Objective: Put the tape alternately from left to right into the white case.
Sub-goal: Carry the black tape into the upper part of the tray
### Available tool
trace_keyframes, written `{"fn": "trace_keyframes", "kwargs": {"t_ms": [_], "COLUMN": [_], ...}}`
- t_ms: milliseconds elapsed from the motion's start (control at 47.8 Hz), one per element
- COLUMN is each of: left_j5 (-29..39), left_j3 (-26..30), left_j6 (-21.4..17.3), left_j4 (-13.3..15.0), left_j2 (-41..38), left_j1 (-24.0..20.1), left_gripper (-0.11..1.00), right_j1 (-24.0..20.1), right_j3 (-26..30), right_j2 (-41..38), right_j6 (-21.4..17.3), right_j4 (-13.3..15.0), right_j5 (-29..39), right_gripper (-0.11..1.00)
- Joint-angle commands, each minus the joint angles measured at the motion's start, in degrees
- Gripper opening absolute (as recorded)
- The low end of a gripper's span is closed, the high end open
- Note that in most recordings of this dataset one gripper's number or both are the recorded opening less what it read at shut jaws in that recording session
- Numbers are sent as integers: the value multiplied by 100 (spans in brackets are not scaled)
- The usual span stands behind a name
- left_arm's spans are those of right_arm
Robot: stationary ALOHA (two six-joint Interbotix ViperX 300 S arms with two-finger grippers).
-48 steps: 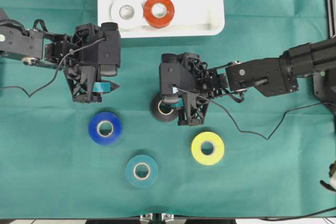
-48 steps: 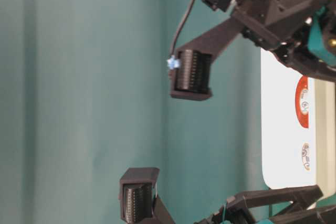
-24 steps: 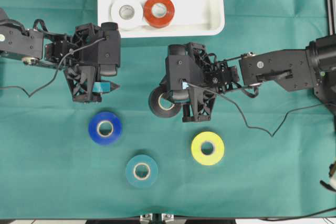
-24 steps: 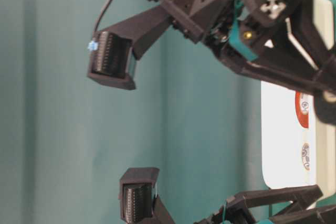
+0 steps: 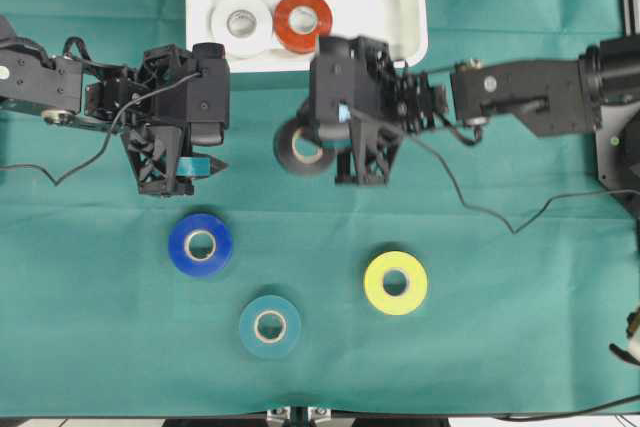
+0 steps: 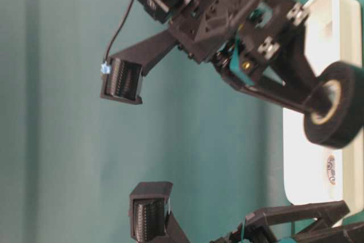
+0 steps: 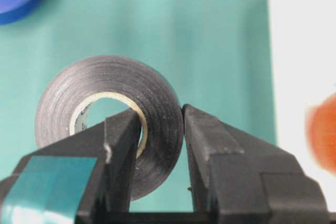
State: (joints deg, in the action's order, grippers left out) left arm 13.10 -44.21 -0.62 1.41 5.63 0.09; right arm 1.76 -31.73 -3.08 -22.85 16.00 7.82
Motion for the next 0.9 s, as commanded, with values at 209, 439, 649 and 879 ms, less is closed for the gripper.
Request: {"fn": "trace_keyframes", "kwargs": {"t_ms": [209,439,649,879], "left_j5": [-26,-35,-35,-35], "left_j3": [105,97,105,97], "left_j6": [26,26,26,26], "left_j4": [9,18,18,18], "left_j2": [105,105,105,105], "left_j1": [9,9,9,9], "left_gripper": [91,91,91,91], "right_j1": [677,1090,1424,1644], "right_j3": [211,211,211,229], "right_j2": [185,176,185,176], "right_j6": [0,9,26,26], "right_j4": [255,264,334,519], "right_j5": [-35,-53,-158,-334], "right_gripper": [27,27,27,27]}}
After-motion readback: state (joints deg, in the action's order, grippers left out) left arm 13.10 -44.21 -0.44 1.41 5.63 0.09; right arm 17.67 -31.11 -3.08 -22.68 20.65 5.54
